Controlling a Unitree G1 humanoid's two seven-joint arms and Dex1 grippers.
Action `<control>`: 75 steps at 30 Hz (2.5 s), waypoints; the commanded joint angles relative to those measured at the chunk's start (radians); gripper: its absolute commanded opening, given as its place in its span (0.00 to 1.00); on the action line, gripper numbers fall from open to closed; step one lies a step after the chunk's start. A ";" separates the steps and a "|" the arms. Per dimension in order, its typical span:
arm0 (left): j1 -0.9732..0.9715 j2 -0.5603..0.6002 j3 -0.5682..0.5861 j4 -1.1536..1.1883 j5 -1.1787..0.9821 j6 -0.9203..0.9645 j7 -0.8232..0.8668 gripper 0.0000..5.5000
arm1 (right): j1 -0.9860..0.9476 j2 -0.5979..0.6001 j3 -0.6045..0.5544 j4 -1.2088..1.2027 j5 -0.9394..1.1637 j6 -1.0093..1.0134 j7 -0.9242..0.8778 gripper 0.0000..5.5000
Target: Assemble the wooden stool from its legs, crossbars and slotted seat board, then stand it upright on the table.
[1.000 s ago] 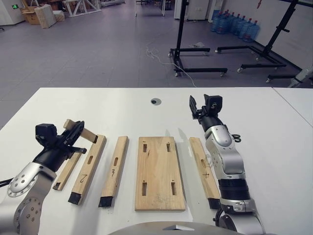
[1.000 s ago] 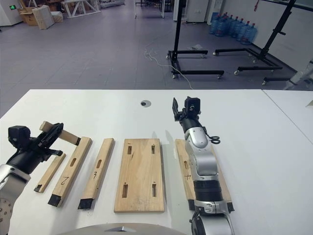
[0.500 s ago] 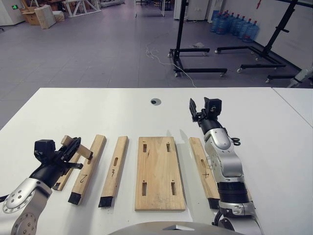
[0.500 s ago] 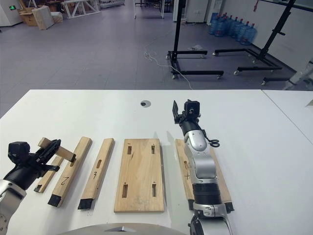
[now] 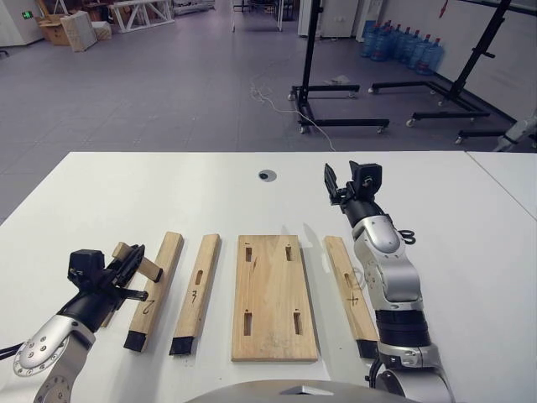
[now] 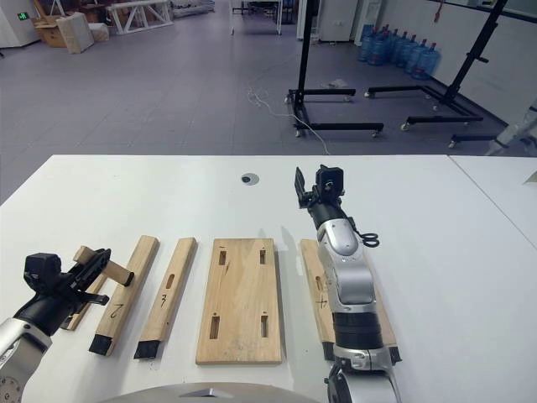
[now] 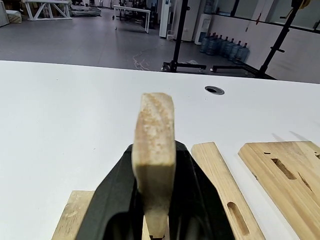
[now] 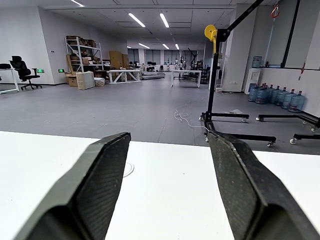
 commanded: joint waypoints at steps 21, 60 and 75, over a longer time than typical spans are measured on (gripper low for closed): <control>0.020 0.016 -0.136 0.033 0.110 0.114 0.103 0.07 | -0.057 -0.038 0.016 -0.040 -0.021 0.008 0.013 0.52; -0.087 0.311 -0.189 0.207 0.028 0.422 0.007 0.07 | 0.022 0.003 0.083 -0.151 -0.013 0.083 0.030 0.52; -0.181 0.214 -0.142 0.178 0.050 0.279 0.029 0.31 | 0.016 -0.007 0.083 -0.153 -0.016 0.078 0.026 0.52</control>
